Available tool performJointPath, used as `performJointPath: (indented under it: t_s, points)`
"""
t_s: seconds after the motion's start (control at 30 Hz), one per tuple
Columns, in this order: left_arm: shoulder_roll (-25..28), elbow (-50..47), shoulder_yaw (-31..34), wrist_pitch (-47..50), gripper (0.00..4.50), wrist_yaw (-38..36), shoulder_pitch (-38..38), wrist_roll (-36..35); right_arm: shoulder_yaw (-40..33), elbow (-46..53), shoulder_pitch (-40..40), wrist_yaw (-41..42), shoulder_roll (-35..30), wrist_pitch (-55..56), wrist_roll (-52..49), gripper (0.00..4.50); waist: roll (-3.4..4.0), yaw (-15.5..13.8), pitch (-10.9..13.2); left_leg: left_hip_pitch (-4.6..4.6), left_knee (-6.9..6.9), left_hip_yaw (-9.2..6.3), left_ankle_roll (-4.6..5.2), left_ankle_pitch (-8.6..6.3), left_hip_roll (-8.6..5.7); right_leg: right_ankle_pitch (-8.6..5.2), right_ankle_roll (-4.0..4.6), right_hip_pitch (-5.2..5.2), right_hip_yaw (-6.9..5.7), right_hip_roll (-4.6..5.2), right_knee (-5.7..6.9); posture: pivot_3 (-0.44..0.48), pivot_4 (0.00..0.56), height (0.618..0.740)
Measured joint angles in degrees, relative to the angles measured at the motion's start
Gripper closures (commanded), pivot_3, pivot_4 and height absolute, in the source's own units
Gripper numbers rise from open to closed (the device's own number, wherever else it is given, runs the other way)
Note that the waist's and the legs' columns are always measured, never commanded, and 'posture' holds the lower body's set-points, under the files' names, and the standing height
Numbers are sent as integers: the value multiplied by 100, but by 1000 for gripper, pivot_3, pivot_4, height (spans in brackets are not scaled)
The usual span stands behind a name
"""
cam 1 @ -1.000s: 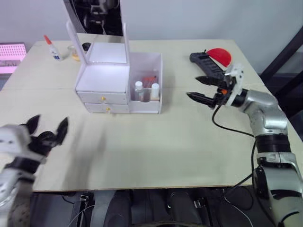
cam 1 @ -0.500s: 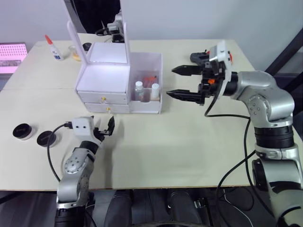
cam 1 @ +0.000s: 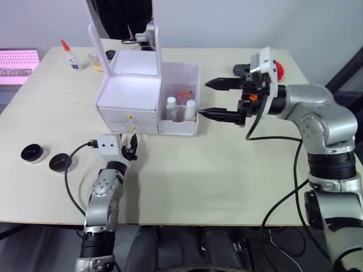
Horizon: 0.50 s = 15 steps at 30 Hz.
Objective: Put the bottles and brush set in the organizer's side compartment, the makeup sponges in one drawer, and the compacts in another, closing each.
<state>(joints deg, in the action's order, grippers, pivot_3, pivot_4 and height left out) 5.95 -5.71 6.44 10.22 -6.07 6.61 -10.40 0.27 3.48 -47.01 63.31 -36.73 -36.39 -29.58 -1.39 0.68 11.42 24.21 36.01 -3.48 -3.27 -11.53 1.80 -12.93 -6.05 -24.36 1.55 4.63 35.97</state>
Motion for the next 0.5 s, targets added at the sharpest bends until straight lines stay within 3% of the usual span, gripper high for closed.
performJointPath:
  t_s: [0.33,0.43,0.5]
  points:
    - [-26,110,-110,-118,1920,-9,143,40,72,0,0,-7,-1,67,8,0,0,3,0,0,-1,0,0,0,0,0,0,0,0,0,0,0,150,740]
    - [-26,157,-110,-121,2830,-9,171,44,121,0,0,-10,-11,68,14,0,0,3,0,0,0,0,0,0,0,0,0,0,0,0,0,0,150,740]
    - [-24,266,-110,-150,3856,-21,221,45,129,0,0,-19,-15,78,17,0,0,-3,0,0,0,0,0,0,0,0,0,0,0,0,0,0,150,740]
